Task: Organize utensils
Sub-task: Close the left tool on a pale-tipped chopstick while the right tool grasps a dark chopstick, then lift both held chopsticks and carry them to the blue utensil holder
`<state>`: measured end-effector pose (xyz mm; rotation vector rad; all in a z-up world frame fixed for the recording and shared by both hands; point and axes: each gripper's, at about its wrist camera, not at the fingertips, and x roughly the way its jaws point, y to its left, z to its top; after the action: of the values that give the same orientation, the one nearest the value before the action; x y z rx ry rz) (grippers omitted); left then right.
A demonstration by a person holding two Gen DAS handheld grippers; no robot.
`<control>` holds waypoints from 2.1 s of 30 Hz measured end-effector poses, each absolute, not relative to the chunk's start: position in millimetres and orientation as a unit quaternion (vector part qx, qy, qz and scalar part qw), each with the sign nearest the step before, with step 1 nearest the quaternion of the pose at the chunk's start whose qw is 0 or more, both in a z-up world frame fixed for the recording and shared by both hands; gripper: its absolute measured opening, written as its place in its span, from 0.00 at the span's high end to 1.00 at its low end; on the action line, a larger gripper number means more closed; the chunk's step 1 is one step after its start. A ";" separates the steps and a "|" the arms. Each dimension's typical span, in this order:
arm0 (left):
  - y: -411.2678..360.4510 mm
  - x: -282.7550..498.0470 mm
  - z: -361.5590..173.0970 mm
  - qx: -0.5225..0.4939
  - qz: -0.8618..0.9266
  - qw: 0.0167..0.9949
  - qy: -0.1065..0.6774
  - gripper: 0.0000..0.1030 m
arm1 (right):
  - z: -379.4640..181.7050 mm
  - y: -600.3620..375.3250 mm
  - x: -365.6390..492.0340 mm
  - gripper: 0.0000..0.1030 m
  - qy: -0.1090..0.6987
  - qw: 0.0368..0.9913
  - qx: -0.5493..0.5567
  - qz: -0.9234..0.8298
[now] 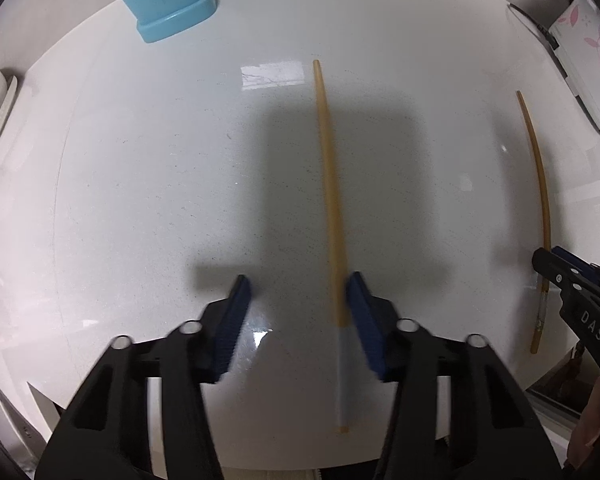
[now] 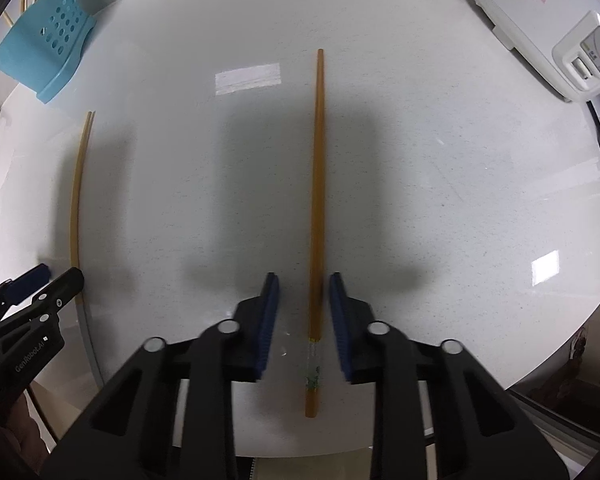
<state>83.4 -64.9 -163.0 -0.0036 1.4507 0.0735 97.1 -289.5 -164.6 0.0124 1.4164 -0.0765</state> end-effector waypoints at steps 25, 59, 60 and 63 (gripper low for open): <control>-47.5 65.6 -145.8 -0.012 0.012 0.776 0.631 0.94 | -148.8 -290.0 93.9 0.94 0.628 0.777 0.031 -0.010; 28.8 69.6 -23.9 -0.054 0.031 0.873 0.483 0.94 | -47.7 -173.5 119.7 0.94 0.493 0.867 0.015 0.078; 34.5 70.9 -19.3 -0.057 0.035 0.876 0.478 0.94 | -45.8 -170.7 121.0 0.94 0.490 0.868 0.014 0.080; 43.6 75.9 -11.2 -0.060 0.041 0.880 0.468 0.94 | -39.4 -161.2 127.2 0.94 0.483 0.872 0.014 0.086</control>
<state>75.9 43.6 -11.2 -0.1257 0.9759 0.0864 127.2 -161.2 -39.4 0.0291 1.0088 0.1791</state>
